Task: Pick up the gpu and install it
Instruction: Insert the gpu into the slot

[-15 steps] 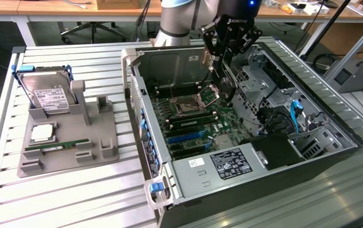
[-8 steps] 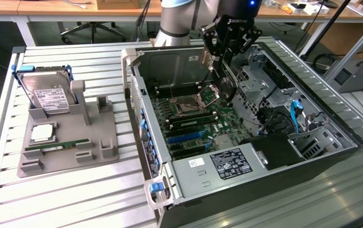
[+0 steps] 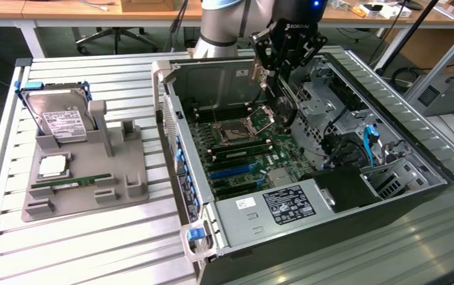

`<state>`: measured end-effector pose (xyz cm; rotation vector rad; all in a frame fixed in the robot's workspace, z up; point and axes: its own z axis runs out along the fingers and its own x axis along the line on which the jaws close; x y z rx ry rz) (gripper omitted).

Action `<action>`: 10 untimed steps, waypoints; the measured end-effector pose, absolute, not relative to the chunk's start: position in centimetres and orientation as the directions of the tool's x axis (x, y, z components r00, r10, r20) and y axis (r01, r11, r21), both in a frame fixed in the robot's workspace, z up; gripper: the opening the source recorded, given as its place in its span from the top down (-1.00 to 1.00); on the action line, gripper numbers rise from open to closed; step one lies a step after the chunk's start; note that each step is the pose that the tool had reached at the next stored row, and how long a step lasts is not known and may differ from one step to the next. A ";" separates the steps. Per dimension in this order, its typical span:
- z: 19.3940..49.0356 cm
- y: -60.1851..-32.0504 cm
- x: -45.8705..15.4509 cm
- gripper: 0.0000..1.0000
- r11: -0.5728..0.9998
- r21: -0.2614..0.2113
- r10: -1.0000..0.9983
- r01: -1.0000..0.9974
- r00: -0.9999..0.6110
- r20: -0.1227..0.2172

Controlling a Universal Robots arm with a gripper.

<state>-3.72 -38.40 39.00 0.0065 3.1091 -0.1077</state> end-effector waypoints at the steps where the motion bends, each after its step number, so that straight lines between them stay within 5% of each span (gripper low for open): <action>1: 39.0 -38.4 -3.7 0.47 0.998 -0.069 0.001 0.003 -1.000 -0.031; 10: 39.0 -38.4 -3.7 0.47 0.997 -0.069 -0.020 -0.018 -0.999 -0.031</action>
